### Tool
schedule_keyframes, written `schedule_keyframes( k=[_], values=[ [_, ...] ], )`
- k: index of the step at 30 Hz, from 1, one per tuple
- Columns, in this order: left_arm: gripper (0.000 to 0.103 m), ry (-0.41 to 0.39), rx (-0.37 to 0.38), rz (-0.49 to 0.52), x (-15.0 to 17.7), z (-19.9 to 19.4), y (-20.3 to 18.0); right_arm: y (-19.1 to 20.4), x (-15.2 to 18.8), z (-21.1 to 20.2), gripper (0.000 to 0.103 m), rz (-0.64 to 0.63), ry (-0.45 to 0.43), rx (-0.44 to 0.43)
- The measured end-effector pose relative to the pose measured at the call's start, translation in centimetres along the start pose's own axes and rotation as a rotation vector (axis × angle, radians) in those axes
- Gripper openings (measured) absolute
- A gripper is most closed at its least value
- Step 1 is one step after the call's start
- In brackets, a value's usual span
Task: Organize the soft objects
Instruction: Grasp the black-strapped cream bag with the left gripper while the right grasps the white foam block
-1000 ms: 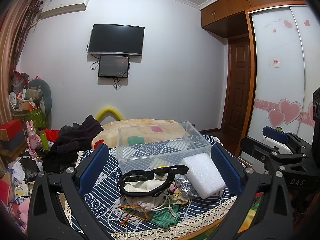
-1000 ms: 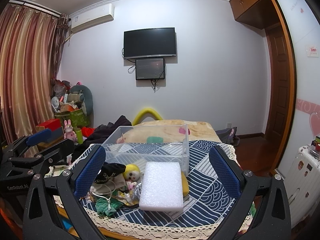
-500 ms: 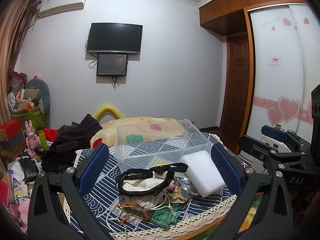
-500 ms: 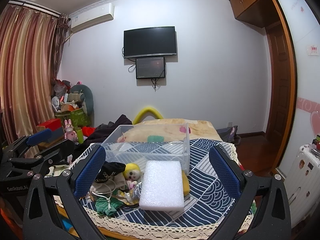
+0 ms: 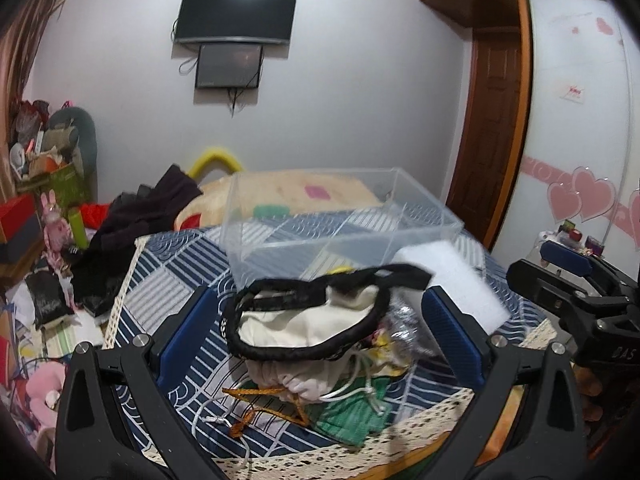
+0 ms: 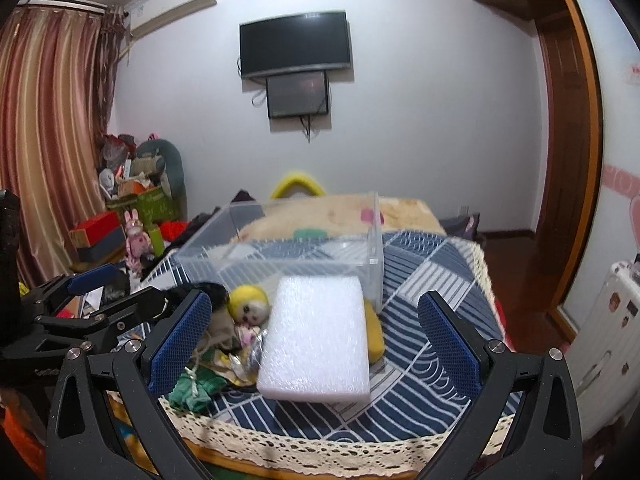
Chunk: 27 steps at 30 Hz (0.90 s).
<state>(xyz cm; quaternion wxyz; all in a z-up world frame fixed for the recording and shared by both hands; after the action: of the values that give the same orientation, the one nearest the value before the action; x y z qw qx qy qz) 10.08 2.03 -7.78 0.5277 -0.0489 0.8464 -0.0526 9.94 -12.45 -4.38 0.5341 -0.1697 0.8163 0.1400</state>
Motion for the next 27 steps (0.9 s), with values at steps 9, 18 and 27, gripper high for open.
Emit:
schedule_keyframes(
  k=[9, 18, 27],
  values=[
    [0.095, 0.043, -0.012, -0.024, 1.7, 2.7, 1.3, 0.0, 2.8, 3.4, 0.103, 0.021, 0.144, -0.035],
    [0.055, 0.126, 0.069, -0.042, 2.8, 4.4, 0.6, 0.2, 4.0, 4.9, 0.103, 0.017, 0.198, -0.034],
    [0.022, 0.141, 0.139, -0.156, 3.1, 4.4, 2.7, -0.4, 3.9, 4.8, 0.079, -0.002, 0.167, -0.024]
  ],
)
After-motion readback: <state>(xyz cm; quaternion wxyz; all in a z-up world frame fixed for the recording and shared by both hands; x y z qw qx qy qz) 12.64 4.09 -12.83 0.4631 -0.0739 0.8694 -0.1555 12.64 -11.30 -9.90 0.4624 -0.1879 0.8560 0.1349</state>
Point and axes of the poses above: each gripper's, at about its wrist camera, not at the fingertips, and z roughly the way its jaws point, y to its left, x to its underside, the point moved 5 cm from there along z, roughly the way its jaws point, and after that the axes turned 2 degrees about -z, right-handed, at the moved point
